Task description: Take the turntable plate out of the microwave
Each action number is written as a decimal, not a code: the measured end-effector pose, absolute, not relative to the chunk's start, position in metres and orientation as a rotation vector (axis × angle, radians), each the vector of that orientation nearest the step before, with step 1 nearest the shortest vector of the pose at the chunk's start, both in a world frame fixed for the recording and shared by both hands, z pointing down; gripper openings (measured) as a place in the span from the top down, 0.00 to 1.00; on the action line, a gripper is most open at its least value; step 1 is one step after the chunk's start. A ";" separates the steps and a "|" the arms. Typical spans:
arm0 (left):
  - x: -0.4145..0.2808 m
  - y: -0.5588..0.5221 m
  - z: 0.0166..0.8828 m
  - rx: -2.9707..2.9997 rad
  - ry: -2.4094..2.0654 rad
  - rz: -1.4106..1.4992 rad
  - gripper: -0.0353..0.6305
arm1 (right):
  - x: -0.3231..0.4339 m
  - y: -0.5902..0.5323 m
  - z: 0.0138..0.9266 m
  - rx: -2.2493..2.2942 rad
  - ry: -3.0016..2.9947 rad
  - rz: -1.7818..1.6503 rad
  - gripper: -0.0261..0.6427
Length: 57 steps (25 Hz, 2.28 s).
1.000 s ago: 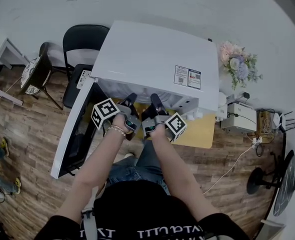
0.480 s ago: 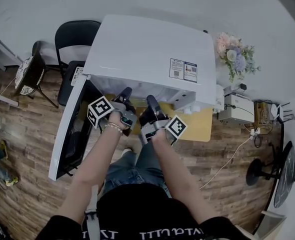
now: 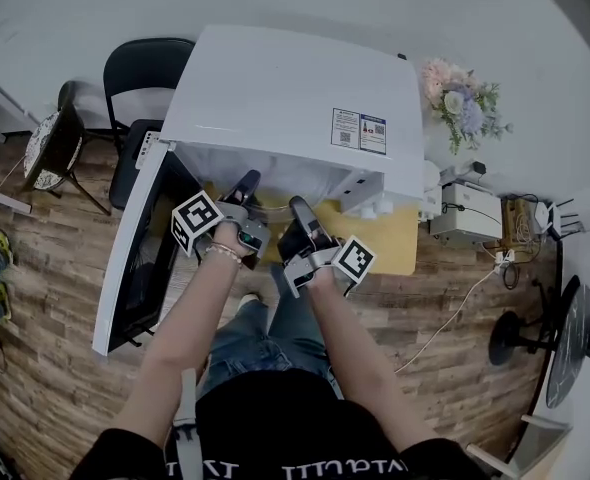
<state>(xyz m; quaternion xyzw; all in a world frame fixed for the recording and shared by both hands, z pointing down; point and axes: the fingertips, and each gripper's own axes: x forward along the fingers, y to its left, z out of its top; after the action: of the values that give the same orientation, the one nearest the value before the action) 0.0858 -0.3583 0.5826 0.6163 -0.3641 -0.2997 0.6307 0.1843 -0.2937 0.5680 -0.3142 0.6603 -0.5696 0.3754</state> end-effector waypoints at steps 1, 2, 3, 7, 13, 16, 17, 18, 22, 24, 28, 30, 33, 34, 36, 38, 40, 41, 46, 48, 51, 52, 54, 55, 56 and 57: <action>0.086 -0.357 0.580 1.419 -0.825 -0.696 0.87 | 0.185 -0.291 0.566 -0.791 1.689 -1.455 0.86; 0.086 -0.356 0.578 1.429 -0.819 -0.707 0.87 | 0.185 -0.288 0.564 -0.781 1.690 -1.452 0.86; 0.086 -0.354 0.575 1.437 -0.815 -0.717 0.88 | 0.185 -0.286 0.563 -0.774 1.691 -1.449 0.86; 0.086 -0.349 0.566 1.439 -0.779 -0.761 0.90 | 0.186 -0.280 0.561 -0.770 1.697 -1.433 0.86; 0.084 -0.337 0.568 1.403 -0.757 -0.762 0.90 | 0.184 -0.272 0.561 -0.844 1.800 -1.401 0.86; 0.083 -0.331 0.569 1.424 -0.750 -0.752 0.90 | 0.183 -0.271 0.562 -0.930 1.865 -1.380 0.85; 0.082 -0.328 0.569 1.431 -0.744 -0.747 0.90 | 0.182 -0.271 0.561 -0.945 1.884 -1.370 0.80; 0.082 -0.325 0.569 1.436 -0.738 -0.741 0.90 | 0.181 -0.270 0.559 -0.951 1.902 -1.364 0.72; 0.081 -0.313 0.570 1.442 -0.710 -0.726 0.90 | 0.177 -0.268 0.552 -0.992 1.942 -1.361 0.66; 0.079 -0.306 0.569 1.446 -0.701 -0.715 0.90 | 0.178 -0.265 0.552 -1.029 1.952 -1.358 0.66; 0.078 -0.298 0.567 1.477 -0.705 -0.678 0.90 | 0.187 -0.257 0.558 -1.086 1.951 -1.378 0.70; 0.080 -0.296 0.565 1.476 -0.700 -0.681 0.90 | 0.191 -0.254 0.558 -1.096 1.958 -1.379 0.72; 0.079 -0.290 0.561 1.477 -0.702 -0.684 0.90 | 0.194 -0.251 0.555 -1.091 1.981 -1.383 0.74; 0.079 -0.288 0.560 1.480 -0.701 -0.689 0.90 | 0.195 -0.251 0.554 -1.091 1.990 -1.386 0.74; 0.080 -0.283 0.555 1.481 -0.705 -0.695 0.90 | 0.199 -0.249 0.553 -1.095 2.007 -1.393 0.74; 0.080 -0.274 0.550 1.473 -0.723 -0.685 0.90 | 0.202 -0.248 0.550 -1.088 2.018 -1.397 0.74; 0.081 -0.264 0.544 1.470 -0.730 -0.688 0.90 | 0.203 -0.245 0.544 -1.064 2.022 -1.396 0.74; 0.081 -0.259 0.542 1.473 -0.726 -0.696 0.90 | 0.203 -0.243 0.541 -1.051 2.024 -1.394 0.74; 0.081 -0.237 0.536 1.489 -0.724 -0.693 0.90 | 0.203 -0.233 0.532 -1.024 2.065 -1.385 0.76; 0.084 -0.228 0.532 1.495 -0.728 -0.673 0.90 | 0.203 -0.227 0.528 -1.015 2.077 -1.385 0.76; 0.087 -0.214 0.524 1.512 -0.705 -0.670 0.90 | 0.204 -0.218 0.524 -0.995 2.089 -1.396 0.78; 0.089 -0.210 0.522 1.518 -0.692 -0.671 0.90 | 0.202 -0.214 0.522 -0.975 2.108 -1.397 0.78; 0.091 -0.199 0.519 1.528 -0.684 -0.661 0.90 | 0.199 -0.205 0.519 -0.935 2.153 -1.405 0.83; 0.091 -0.195 0.519 1.533 -0.686 -0.656 0.90 | 0.199 -0.200 0.519 -0.920 2.156 -1.420 0.84; 0.091 -0.191 0.518 1.537 -0.689 -0.652 0.90 | 0.198 -0.196 0.519 -0.911 2.157 -1.426 0.84; 0.090 -0.187 0.517 1.543 -0.691 -0.651 0.90 | 0.197 -0.191 0.517 -0.909 2.164 -1.418 0.84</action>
<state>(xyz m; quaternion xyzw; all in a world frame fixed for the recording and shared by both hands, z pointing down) 0.0903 -0.1871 0.5170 0.6702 -0.3003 -0.2827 0.6170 0.1971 -0.1915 0.5174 -0.3247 0.7735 -0.5068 0.1982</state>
